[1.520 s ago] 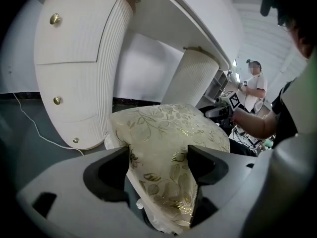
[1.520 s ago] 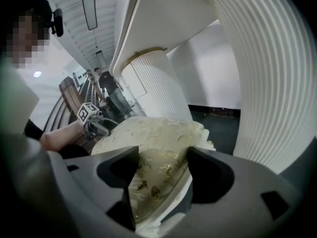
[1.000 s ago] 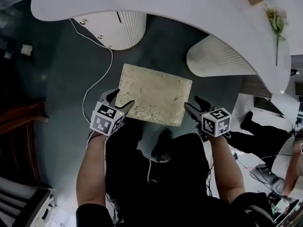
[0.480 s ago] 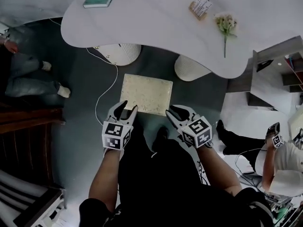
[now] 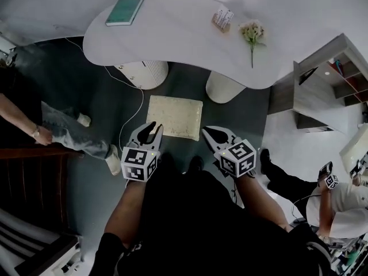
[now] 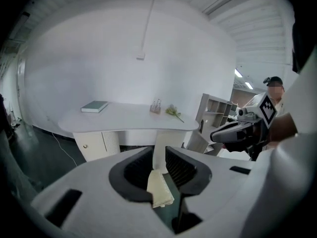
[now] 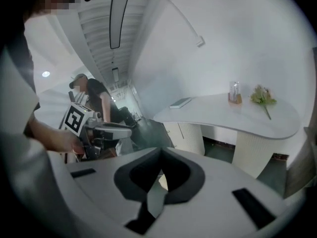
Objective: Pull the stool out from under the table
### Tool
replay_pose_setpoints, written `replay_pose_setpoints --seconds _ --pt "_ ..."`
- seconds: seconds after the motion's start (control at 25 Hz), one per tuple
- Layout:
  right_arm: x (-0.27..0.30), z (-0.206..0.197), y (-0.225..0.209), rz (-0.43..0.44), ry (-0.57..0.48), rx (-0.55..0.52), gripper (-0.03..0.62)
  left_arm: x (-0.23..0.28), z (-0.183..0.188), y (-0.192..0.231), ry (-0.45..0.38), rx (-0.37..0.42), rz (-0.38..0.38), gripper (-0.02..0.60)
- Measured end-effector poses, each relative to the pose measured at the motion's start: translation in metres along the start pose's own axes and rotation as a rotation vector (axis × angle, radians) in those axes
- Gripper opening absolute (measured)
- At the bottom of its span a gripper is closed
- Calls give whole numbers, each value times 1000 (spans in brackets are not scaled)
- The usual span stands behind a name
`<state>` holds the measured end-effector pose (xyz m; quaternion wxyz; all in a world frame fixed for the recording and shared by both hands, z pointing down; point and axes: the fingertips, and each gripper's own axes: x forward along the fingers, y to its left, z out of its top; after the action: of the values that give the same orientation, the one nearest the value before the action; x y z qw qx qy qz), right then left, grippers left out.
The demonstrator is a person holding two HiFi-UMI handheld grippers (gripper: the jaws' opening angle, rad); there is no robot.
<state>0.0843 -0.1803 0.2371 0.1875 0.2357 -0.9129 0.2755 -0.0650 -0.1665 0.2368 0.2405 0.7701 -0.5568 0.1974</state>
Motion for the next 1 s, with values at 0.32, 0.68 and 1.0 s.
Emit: replay_pose_setpoints --seconds 0.32,0.68,1.0 --pt "-20 17 46 -154 -73 3 5 -23 39 7 -62 24 -143 54" --pt "0 63 99 -148 -113 -135 5 -64 53 56 -151 67 -74 25" --pt "-15 116 83 -95 -201 -202 5 -87 55 63 -149 54 13 16"
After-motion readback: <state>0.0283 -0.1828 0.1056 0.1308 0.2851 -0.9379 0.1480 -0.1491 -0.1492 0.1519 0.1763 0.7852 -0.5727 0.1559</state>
